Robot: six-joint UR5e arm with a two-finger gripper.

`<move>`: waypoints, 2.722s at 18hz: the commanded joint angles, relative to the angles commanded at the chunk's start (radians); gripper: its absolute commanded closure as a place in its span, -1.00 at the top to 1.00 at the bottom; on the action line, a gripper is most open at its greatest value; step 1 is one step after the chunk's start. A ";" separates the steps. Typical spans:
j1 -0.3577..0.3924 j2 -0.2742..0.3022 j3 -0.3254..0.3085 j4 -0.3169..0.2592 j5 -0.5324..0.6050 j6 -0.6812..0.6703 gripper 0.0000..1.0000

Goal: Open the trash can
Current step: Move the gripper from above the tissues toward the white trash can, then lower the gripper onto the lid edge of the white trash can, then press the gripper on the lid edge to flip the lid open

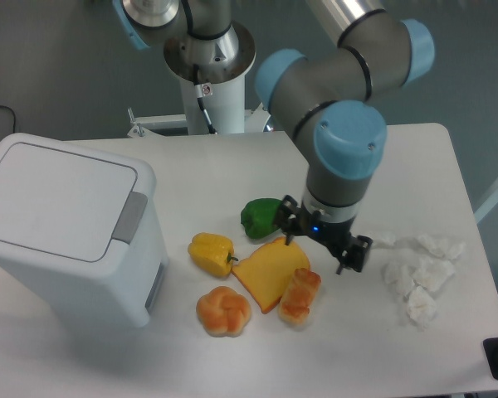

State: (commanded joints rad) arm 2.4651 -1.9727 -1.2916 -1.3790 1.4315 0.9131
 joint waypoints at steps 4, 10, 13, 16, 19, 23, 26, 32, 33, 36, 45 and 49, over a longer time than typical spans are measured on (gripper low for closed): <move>-0.035 0.032 0.002 -0.002 -0.078 -0.162 1.00; -0.104 0.068 0.000 -0.009 -0.166 -0.374 1.00; -0.112 0.095 0.000 -0.018 -0.213 -0.414 1.00; -0.114 0.118 0.000 -0.028 -0.261 -0.451 1.00; -0.117 0.127 -0.002 -0.037 -0.284 -0.470 1.00; -0.121 0.130 -0.006 -0.046 -0.289 -0.470 1.00; -0.123 0.133 -0.020 -0.048 -0.289 -0.470 1.00; -0.124 0.138 -0.035 -0.048 -0.289 -0.470 1.00; -0.123 0.138 -0.038 -0.048 -0.289 -0.470 1.00; -0.124 0.140 -0.041 -0.046 -0.287 -0.473 1.00; -0.127 0.134 -0.046 -0.041 -0.284 -0.473 1.00; -0.129 0.132 -0.048 -0.041 -0.286 -0.473 1.00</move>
State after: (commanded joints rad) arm 2.3363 -1.8408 -1.3392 -1.4205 1.1459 0.4403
